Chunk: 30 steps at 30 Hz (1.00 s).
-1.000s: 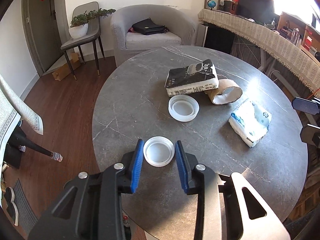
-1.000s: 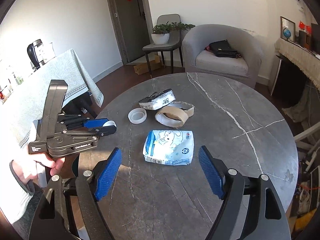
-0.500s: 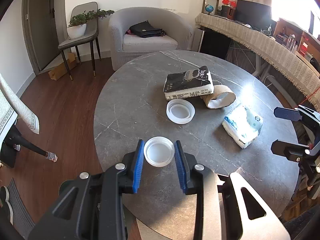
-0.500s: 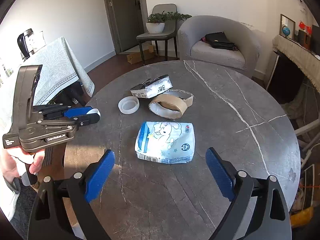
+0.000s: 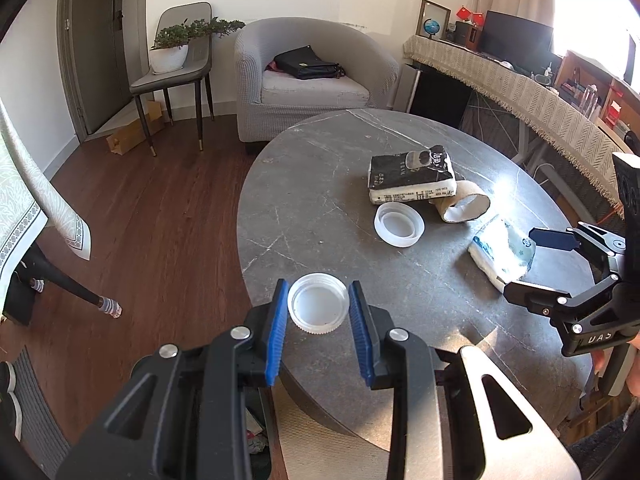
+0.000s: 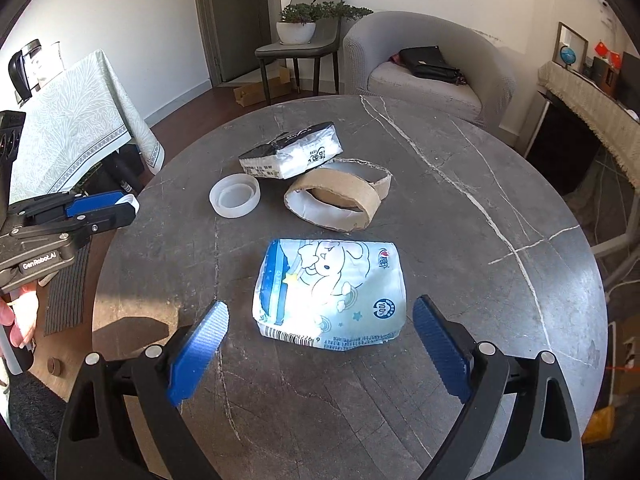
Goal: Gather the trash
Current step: 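Grasp the blue-and-white soft pack with the right gripper, then carry the lid over the green bin and open the left gripper while the right carries the pack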
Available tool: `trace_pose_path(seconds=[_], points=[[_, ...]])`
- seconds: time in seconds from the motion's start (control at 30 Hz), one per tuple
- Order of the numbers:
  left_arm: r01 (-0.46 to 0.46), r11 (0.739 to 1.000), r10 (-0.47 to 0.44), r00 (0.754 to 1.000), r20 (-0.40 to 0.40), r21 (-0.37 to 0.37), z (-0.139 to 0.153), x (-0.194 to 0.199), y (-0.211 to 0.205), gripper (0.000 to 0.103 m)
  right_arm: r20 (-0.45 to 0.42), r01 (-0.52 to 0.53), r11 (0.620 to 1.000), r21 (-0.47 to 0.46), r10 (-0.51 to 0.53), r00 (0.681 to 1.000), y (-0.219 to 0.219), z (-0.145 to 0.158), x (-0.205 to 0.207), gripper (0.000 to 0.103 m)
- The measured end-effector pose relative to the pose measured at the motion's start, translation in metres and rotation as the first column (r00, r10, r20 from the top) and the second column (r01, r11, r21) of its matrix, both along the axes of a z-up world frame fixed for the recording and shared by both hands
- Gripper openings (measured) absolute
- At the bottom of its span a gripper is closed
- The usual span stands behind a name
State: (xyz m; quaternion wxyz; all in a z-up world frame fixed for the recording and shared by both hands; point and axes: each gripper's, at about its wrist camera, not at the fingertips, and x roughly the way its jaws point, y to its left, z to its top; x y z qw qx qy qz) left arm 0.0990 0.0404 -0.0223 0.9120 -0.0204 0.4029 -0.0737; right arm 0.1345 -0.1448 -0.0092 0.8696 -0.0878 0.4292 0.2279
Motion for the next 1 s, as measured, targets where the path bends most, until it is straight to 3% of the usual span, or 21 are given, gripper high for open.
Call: trace_pose_path(seconds=[0.33,0.4,0.53,0.8,1.0], points=[[-0.031,0.999,0.031,1.0,0.006,-0.014,0.003,-0.007,0.027,0.032,-0.003,0.018,0.999,-0.051,-0.019,1.0,0.016,-0.008,0.006,0.093],[-0.036,0.999,0.036,0.999,0.009,-0.02,0.004,-0.009,0.032,0.032,-0.008,0.024,0.999,-0.041,-0.024,1.0,0.016,-0.009,0.008,0.08],[-0.048,0.999,0.048,0.999,0.009,-0.024,0.004,-0.012,0.042,0.032,0.006,0.013,0.998,-0.058,-0.012,1.0,0.025,-0.006,0.007,0.073],[-0.077,0.997,0.077,0.997,-0.012,-0.017,-0.008,-0.016,0.065,0.032,0.025,-0.07,0.997,0.028,0.069,0.997,0.056,0.015,-0.003,0.071],[-0.113,0.993,0.111,0.992,-0.059,-0.018,-0.034,-0.016,0.089,0.032,0.042,-0.162,0.98,0.113,0.158,0.986,0.089,0.032,-0.012,0.071]])
